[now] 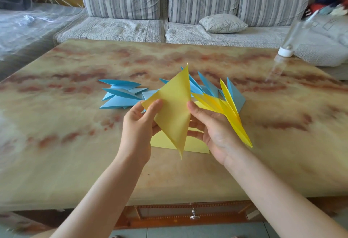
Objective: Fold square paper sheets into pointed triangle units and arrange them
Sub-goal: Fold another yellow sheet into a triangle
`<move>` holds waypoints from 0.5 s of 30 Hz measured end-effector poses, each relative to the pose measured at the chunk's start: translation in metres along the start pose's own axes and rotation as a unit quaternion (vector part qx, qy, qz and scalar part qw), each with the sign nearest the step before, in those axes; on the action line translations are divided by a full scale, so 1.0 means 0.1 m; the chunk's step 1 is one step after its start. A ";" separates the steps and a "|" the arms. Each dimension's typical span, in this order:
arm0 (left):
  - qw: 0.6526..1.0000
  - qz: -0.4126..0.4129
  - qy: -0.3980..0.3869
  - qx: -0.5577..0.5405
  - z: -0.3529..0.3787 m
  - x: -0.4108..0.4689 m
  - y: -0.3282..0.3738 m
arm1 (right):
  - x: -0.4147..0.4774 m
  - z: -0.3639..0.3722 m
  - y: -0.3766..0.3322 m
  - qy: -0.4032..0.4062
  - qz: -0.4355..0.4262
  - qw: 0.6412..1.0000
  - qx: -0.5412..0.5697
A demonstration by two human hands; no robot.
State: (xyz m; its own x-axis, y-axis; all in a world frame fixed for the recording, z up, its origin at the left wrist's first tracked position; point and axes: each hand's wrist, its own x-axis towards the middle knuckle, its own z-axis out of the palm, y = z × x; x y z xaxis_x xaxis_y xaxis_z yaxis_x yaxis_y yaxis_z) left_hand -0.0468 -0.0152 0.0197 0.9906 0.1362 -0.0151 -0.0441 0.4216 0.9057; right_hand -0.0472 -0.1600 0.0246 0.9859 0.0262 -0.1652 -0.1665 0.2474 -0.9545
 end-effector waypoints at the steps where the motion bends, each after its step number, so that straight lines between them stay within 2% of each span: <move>1: 1.000 0.001 0.003 -0.003 0.00 0.00 0.00 | 0.00 0.00 0.00 0.003 -0.005 1.000 -0.001; 11: 0.999 0.004 0.030 -0.023 0.03 -0.02 -0.02 | 0.00 0.01 0.02 0.032 -0.039 0.999 -0.004; 15: 0.999 -0.034 0.014 -0.024 0.04 -0.01 0.00 | 0.02 0.00 0.00 0.054 -0.049 0.997 -0.002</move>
State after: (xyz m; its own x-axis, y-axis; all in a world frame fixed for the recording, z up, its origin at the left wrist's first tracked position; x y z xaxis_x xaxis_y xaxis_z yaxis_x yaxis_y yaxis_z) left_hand -0.0473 -0.0191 0.0212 0.9875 0.1311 -0.0876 0.0153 0.4735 0.8806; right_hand -0.0452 -0.1599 0.0245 0.9901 -0.1018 -0.0965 -0.0697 0.2402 -0.9682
